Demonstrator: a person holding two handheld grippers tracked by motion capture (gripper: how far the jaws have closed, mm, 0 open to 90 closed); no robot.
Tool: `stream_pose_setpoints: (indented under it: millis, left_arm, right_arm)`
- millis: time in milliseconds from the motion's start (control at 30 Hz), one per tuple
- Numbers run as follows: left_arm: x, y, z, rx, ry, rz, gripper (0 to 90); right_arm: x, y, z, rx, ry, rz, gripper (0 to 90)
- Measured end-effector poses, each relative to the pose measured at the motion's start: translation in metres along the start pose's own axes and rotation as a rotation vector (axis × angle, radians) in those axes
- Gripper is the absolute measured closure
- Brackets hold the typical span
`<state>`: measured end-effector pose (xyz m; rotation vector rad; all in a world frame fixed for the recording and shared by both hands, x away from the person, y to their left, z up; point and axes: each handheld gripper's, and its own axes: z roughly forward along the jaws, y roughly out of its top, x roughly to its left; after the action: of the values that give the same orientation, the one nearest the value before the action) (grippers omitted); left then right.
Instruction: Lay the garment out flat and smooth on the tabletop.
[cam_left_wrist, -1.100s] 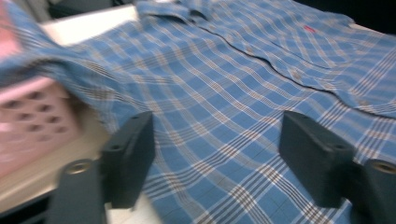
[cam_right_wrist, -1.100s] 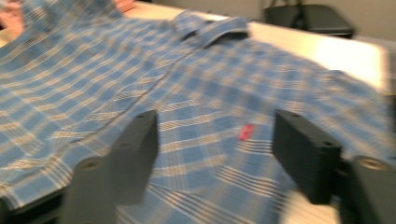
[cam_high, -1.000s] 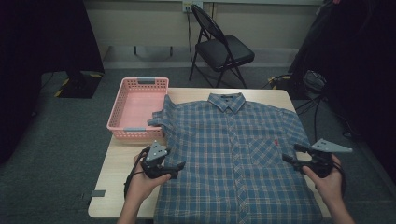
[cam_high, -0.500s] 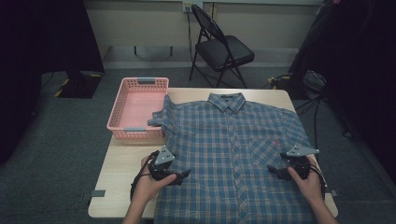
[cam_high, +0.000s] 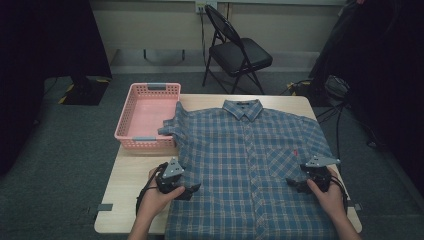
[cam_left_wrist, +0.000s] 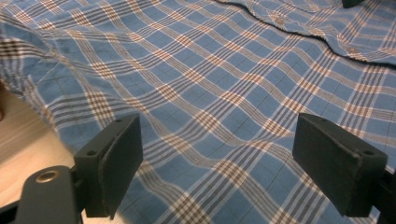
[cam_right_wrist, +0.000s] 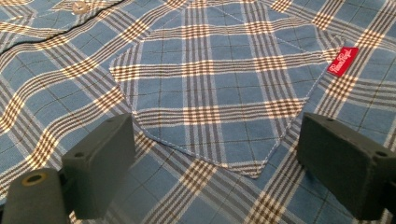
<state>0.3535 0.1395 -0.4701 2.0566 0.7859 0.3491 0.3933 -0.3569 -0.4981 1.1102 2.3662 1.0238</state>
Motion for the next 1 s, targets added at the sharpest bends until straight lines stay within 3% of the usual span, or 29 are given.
stream_pose_setpoints:
  millis: [567, 1000]
  left_arm:
    - [0.016, -0.015, -0.015, 0.001, 0.027, -0.004, 16.0]
    - [0.029, -0.028, -0.022, 0.009, 0.053, -0.034, 16.1]
  right_arm:
    - [0.000, 0.000, 0.000, 0.000, 0.000, 0.000, 10.5]
    - [0.000, 0.000, 0.000, 0.000, 0.000, 0.000, 10.5]
